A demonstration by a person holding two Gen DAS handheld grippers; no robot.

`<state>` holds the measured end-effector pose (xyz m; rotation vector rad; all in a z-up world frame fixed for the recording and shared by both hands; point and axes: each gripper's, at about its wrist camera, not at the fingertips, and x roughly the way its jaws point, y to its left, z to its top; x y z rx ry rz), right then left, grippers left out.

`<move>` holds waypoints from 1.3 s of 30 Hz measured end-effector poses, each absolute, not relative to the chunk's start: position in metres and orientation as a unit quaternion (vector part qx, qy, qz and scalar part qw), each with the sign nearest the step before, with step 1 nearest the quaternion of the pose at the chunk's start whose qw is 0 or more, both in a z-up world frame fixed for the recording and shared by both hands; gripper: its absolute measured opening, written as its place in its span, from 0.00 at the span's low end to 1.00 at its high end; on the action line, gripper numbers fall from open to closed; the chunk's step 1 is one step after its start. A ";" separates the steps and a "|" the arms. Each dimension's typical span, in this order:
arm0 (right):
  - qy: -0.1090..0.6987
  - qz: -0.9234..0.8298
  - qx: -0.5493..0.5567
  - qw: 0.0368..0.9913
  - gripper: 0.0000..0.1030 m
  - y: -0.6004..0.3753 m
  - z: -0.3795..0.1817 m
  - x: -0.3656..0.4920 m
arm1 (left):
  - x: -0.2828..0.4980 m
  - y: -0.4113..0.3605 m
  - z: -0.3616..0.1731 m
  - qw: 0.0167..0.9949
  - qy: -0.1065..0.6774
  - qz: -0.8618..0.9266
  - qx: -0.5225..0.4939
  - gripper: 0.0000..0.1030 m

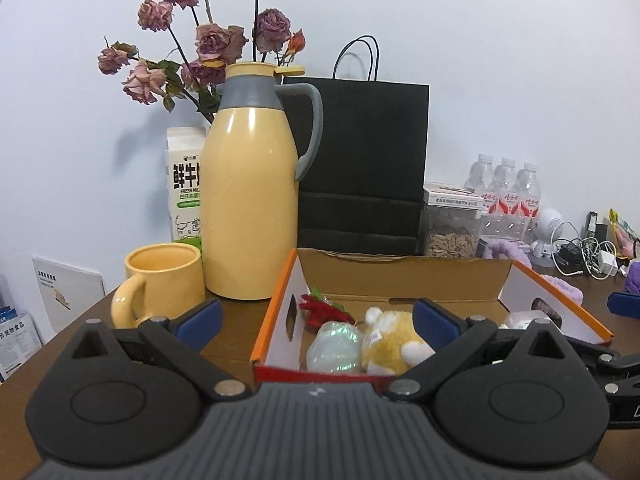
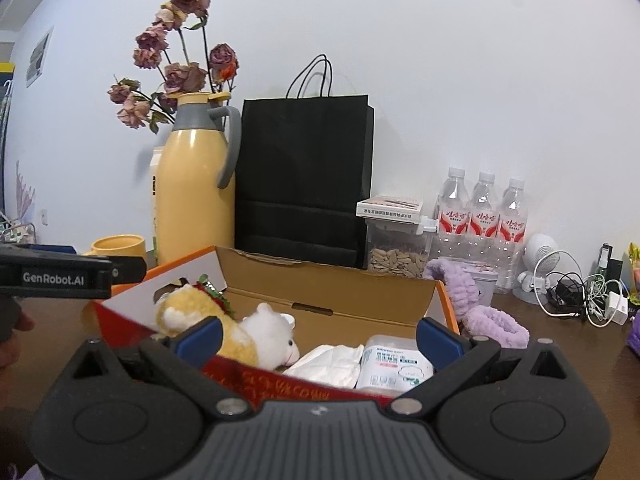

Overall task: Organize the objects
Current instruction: 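Move both tools back toward the objects on the table, then grasp the coiled black braided cable with the right gripper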

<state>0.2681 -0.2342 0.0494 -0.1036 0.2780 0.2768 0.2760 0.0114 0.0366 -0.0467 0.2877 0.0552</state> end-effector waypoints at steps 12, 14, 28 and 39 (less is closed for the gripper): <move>0.141 0.130 -0.042 0.981 1.00 -0.238 0.045 0.228 | 0.232 0.019 0.029 0.989 0.146 0.027 -0.019 1.00; 0.142 0.127 -0.040 0.981 1.00 -0.238 0.044 0.222 | 0.226 0.021 0.026 0.988 0.149 0.026 -0.019 1.00; 0.170 0.127 -0.024 0.977 1.00 -0.241 0.031 0.186 | 0.191 0.041 0.006 0.982 0.188 0.018 -0.030 1.00; 0.229 0.166 -0.005 0.959 1.00 -0.231 0.027 0.192 | 0.186 0.046 0.003 0.979 0.198 0.014 -0.040 1.00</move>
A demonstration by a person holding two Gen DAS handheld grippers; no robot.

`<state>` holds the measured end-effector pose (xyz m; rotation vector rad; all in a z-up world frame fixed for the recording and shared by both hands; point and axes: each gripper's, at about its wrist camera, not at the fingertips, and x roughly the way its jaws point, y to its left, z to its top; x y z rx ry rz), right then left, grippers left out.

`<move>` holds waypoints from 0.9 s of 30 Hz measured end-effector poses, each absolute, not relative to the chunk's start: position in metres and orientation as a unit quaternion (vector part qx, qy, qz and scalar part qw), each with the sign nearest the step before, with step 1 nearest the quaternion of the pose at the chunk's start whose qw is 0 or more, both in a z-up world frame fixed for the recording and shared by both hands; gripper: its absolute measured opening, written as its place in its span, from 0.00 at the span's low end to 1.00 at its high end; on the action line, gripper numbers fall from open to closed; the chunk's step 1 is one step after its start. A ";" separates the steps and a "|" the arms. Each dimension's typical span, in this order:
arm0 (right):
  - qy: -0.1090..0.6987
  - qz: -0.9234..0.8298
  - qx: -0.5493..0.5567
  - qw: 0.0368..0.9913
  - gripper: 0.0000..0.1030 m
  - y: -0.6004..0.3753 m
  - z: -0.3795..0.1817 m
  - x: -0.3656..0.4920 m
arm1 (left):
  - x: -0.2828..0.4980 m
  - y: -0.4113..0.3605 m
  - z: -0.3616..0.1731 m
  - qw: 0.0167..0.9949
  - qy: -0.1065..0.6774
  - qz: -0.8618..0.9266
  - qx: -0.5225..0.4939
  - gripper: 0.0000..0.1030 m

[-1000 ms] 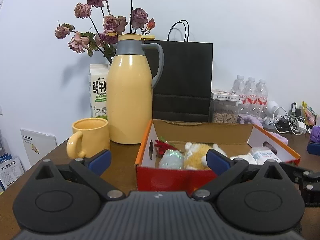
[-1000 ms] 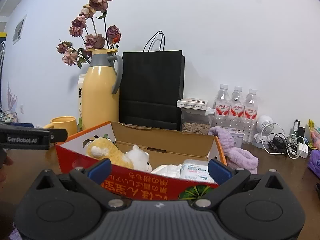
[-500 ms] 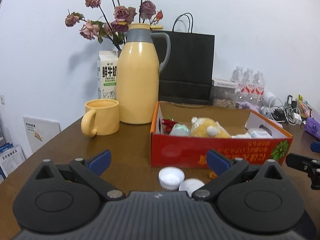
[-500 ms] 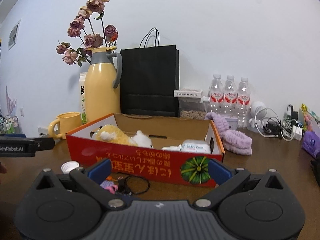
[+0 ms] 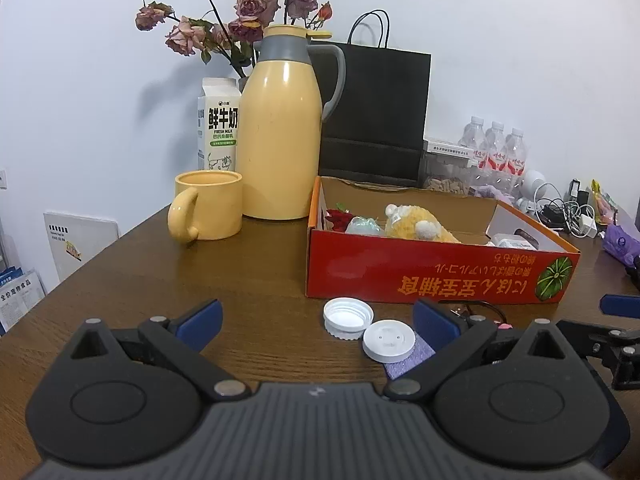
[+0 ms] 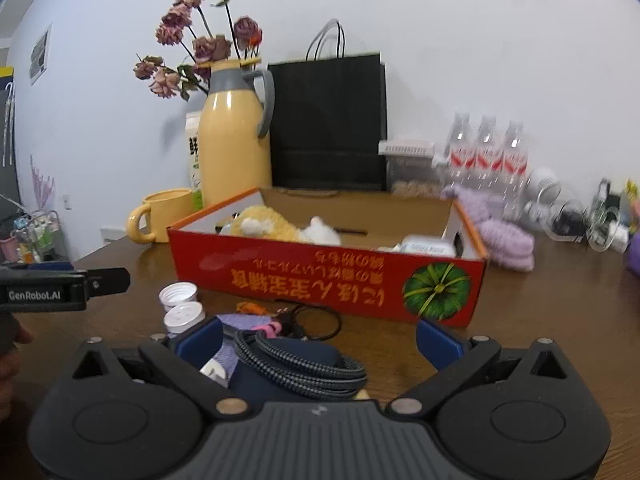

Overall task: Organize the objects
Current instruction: 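Grasp the coiled black braided cable with the right gripper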

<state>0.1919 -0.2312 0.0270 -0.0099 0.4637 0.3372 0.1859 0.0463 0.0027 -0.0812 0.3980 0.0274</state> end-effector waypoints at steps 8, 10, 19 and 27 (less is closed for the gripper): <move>0.323 0.182 0.032 0.928 1.00 -0.231 0.021 0.228 | 0.187 0.046 0.001 0.978 0.204 0.012 -0.039 1.00; 0.338 0.184 0.035 0.922 1.00 -0.229 0.020 0.238 | 0.187 0.045 0.001 0.978 0.205 0.012 -0.039 1.00; 0.365 0.186 0.059 0.910 0.99 -0.224 0.005 0.257 | 0.190 0.045 -0.001 0.976 0.216 0.014 -0.036 1.00; 0.353 0.200 0.073 0.911 0.85 -0.227 0.006 0.254 | 0.191 0.044 -0.002 0.975 0.220 0.017 -0.033 1.00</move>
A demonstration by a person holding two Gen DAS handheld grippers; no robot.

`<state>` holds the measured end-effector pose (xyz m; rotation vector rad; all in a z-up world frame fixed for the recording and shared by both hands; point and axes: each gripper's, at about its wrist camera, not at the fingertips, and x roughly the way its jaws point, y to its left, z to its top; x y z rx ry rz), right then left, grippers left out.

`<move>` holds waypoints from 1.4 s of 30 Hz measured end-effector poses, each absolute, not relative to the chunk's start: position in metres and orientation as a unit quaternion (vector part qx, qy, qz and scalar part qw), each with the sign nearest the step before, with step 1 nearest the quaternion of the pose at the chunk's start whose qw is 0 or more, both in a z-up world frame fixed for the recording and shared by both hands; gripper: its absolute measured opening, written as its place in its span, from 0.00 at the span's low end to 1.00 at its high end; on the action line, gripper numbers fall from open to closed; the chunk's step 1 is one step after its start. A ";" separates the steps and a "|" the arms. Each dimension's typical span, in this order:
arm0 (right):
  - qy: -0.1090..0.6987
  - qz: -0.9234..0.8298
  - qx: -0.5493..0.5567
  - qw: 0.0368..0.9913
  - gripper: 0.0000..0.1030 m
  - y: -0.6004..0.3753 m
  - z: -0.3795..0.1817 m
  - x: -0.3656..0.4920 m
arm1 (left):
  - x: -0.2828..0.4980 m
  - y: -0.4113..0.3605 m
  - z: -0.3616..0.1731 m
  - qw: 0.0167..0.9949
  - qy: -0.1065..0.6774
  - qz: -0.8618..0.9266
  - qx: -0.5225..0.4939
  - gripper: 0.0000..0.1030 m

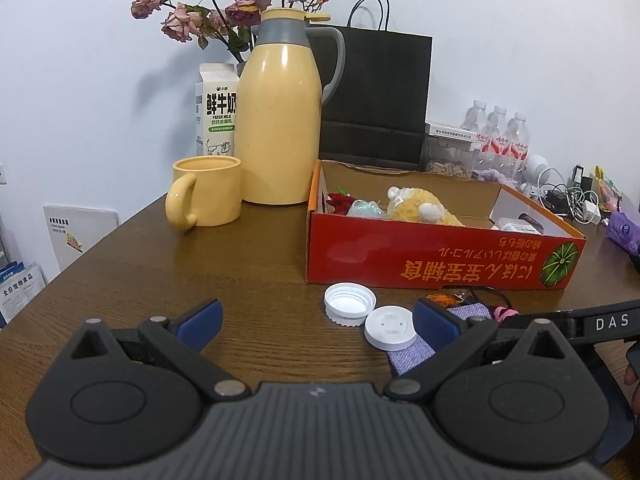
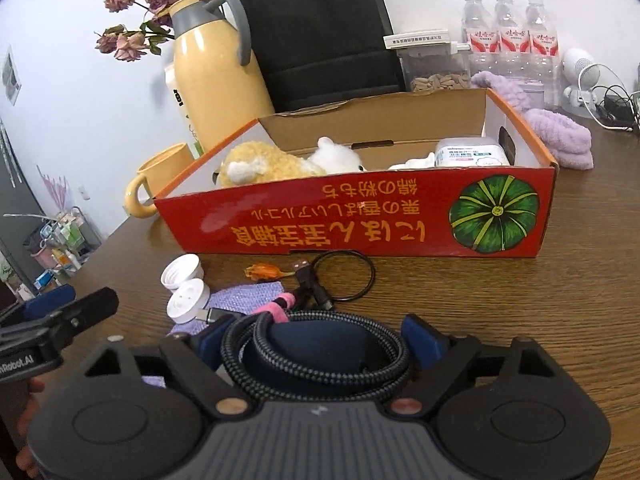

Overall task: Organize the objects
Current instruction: 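Grasp the coiled black braided cable with the right gripper, then grasp a white perforated cap with the left gripper while the right holds the cable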

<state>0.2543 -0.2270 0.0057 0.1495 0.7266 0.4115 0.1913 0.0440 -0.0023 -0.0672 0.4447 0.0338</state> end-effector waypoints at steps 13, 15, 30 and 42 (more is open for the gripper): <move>0.282 0.193 0.053 0.938 0.84 -0.228 0.017 0.233 | 0.193 0.045 -0.004 0.974 0.223 0.021 -0.032 1.00; 0.260 0.190 0.049 0.945 0.83 -0.229 0.021 0.228 | 0.193 0.045 -0.004 0.974 0.223 0.023 -0.032 1.00; 0.138 0.140 -0.007 0.980 0.83 -0.246 0.040 0.204 | 0.204 0.042 -0.004 0.970 0.240 0.033 -0.024 1.00; 0.139 0.127 -0.010 0.982 0.83 -0.258 0.038 0.206 | 0.236 0.020 -0.010 0.956 0.294 0.013 -0.011 1.00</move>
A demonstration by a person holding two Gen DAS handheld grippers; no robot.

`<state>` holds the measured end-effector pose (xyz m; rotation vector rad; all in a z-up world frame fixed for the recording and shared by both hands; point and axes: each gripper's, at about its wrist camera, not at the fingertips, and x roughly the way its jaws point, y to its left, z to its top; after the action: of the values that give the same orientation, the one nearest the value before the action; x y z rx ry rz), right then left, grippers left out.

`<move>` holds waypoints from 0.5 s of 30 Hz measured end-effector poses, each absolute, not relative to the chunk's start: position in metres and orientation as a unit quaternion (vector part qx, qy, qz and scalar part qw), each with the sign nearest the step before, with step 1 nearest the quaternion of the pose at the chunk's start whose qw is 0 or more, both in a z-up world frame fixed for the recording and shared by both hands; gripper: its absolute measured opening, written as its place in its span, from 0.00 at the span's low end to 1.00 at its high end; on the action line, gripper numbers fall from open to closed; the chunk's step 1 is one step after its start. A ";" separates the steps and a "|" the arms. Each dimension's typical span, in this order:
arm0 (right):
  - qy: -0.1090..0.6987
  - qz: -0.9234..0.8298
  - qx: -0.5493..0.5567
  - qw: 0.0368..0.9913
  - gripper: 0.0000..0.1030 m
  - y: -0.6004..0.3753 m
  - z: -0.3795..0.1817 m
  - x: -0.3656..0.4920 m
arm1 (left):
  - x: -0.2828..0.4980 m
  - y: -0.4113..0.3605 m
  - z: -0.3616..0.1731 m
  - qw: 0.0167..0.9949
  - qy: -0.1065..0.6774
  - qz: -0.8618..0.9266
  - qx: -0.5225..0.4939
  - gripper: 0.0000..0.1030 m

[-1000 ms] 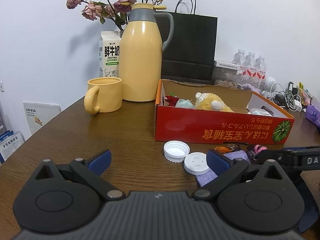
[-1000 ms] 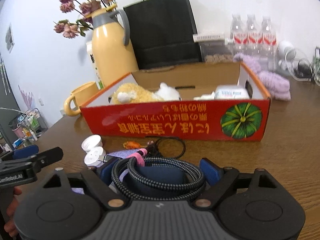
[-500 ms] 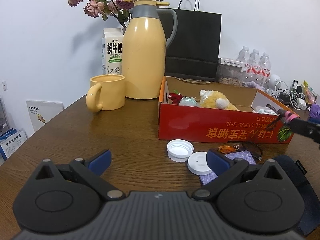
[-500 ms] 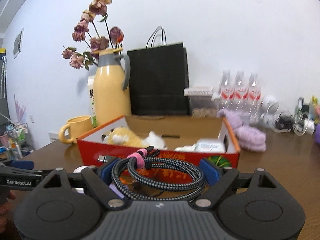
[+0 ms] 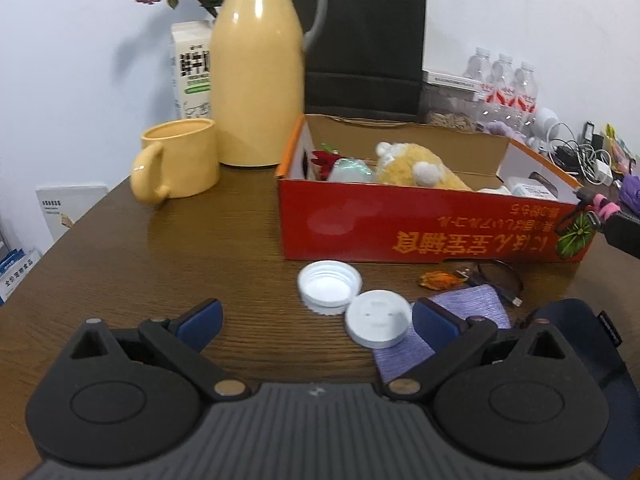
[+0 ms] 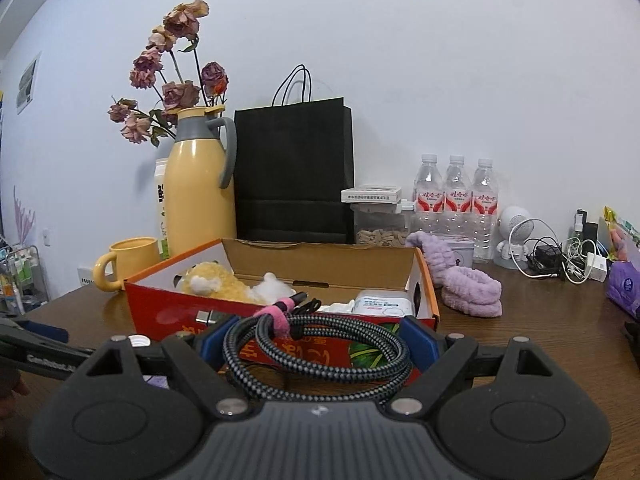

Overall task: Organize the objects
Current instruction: 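Grasp a white perforated cap with the left gripper while the right holds the cable, then carry the cable and cap into the box and open both grippers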

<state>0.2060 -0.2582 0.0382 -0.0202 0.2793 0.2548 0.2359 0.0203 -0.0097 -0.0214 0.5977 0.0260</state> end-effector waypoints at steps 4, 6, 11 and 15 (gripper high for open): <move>0.139 0.126 -0.013 0.982 0.83 -0.256 0.038 0.205 | 0.241 0.011 -0.010 0.954 0.299 -0.002 -0.015 0.90; 0.140 0.127 -0.014 0.982 0.83 -0.256 0.037 0.205 | 0.244 0.007 -0.011 0.952 0.304 -0.009 -0.015 0.82; 0.141 0.130 -0.020 0.981 0.83 -0.253 0.036 0.203 | 0.249 0.000 -0.017 0.945 0.325 -0.025 -0.023 0.39; 0.140 0.130 -0.024 0.981 0.83 -0.252 0.035 0.202 | 0.243 0.000 -0.016 0.949 0.313 -0.028 -0.025 0.38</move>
<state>0.2020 -0.2524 0.0351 -0.0475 0.2819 0.2615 0.2428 0.0004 -0.0159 -0.0508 0.6370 -0.0565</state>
